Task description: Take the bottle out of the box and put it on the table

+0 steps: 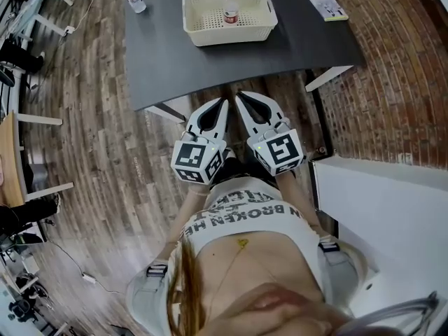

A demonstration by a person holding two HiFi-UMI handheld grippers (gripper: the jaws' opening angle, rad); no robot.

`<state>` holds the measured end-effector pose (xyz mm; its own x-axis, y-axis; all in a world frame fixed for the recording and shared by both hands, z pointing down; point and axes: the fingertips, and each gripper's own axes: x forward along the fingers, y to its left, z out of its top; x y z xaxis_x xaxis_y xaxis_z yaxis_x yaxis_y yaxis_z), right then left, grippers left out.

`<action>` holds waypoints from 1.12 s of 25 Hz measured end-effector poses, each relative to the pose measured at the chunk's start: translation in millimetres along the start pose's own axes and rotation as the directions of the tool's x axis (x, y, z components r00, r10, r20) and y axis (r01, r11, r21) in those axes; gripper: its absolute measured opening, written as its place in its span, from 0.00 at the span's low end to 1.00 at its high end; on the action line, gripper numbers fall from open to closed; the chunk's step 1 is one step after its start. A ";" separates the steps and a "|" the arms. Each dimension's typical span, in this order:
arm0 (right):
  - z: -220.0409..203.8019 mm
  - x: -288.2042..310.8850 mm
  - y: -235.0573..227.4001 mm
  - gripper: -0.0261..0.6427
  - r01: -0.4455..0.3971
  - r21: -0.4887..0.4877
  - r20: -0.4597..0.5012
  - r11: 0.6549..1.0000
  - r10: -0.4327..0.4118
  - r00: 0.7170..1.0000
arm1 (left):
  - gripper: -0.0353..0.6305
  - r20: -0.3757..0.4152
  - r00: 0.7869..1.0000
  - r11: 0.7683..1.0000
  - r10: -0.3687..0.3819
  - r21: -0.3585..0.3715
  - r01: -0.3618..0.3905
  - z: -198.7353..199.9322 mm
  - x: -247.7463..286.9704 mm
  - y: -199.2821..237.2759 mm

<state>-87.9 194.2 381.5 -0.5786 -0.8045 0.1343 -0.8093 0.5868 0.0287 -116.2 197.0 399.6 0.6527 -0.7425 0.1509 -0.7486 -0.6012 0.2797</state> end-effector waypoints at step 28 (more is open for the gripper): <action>15.7 132.2 -151.9 0.05 -0.134 0.012 0.017 0.991 0.134 0.991 | 0.06 -0.018 0.995 0.995 0.103 -0.012 -0.103 50.4 172.7 72.6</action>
<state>-43.1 -2.8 379.4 -0.6832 -0.7203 0.1205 -0.7257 0.6881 -0.0014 -63.8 10.3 398.1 0.5744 -0.7948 0.1959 -0.8102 -0.5179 0.2745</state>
